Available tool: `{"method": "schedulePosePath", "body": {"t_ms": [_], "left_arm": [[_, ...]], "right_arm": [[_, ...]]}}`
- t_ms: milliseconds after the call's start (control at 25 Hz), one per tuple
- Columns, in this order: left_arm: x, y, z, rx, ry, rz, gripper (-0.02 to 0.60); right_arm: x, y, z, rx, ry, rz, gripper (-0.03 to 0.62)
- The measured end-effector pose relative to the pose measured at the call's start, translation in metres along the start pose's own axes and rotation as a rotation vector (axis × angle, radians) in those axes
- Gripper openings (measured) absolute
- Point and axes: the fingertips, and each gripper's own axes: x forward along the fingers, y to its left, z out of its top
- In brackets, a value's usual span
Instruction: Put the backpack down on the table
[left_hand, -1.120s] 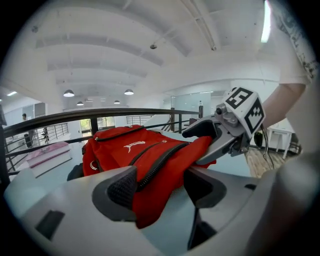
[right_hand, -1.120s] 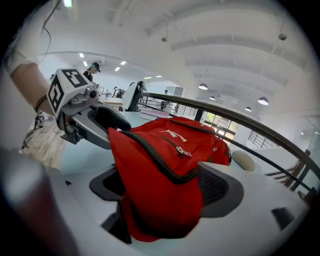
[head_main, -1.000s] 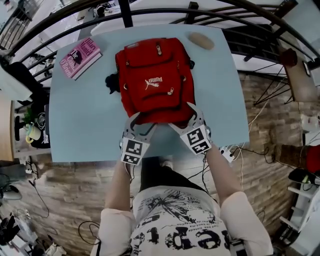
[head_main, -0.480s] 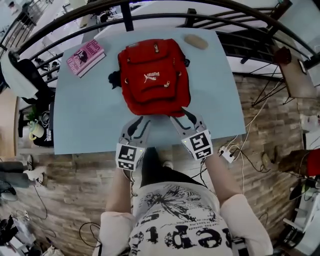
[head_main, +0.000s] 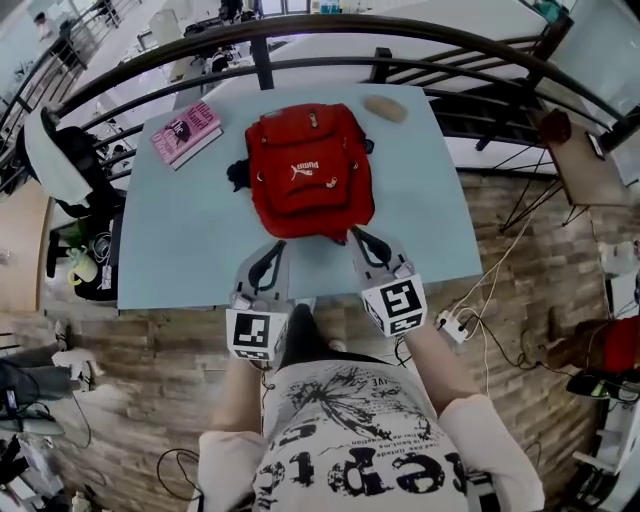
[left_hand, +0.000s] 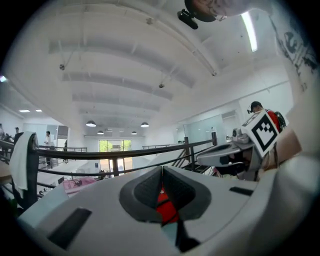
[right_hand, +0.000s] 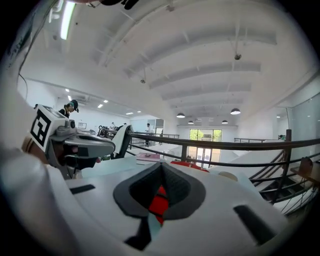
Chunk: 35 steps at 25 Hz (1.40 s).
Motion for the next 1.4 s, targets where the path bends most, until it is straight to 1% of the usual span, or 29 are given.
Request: {"method": "schedulePosePath", "body": {"t_ms": [120,280,360,560,680,800,1000,1160,1280,1400], "left_arm": [[-0.013,-0.006,0.018,0.014,-0.018,0.0,0.011],[-0.019,0.004,0.025,0.039,-0.011,0.076,0.011],[-0.021,0.005,0.029,0.04,-0.007,0.093,0.011],[-0.025,0.003,0.04,0.034,-0.039,0.093,0.011],[-0.025,-0.002,0.044,0.056,-0.049,0.086,0.011],[-0.025,-0.005,0.047,0.052,-0.058,0.065,0.011],[-0.025,-0.002,0.053,0.048,-0.032,0.077,0.012],[-0.022,-0.002,0.056,0.067,-0.06,0.087,0.012],[-0.021,-0.009,0.056,0.069,-0.063,0.077,0.012],[-0.02,-0.017,0.056,0.051,-0.033,0.059,0.012]], "right_arm": [[-0.014,0.006,0.017,-0.019,-0.038,-0.006,-0.013],[-0.025,0.007,0.029,-0.022,-0.069,-0.028,-0.011],[-0.029,0.006,0.032,-0.018,-0.08,-0.037,-0.011],[-0.036,0.008,0.038,0.005,-0.118,-0.032,-0.011],[-0.037,0.008,0.041,-0.008,-0.125,-0.033,-0.011],[-0.038,0.008,0.042,-0.018,-0.124,-0.043,-0.011],[-0.038,0.002,0.045,-0.023,-0.135,-0.075,-0.011],[-0.04,-0.003,0.046,-0.028,-0.139,-0.089,-0.011],[-0.041,-0.003,0.046,-0.036,-0.138,-0.088,-0.011],[-0.044,-0.003,0.044,-0.039,-0.129,-0.092,-0.011]]}}
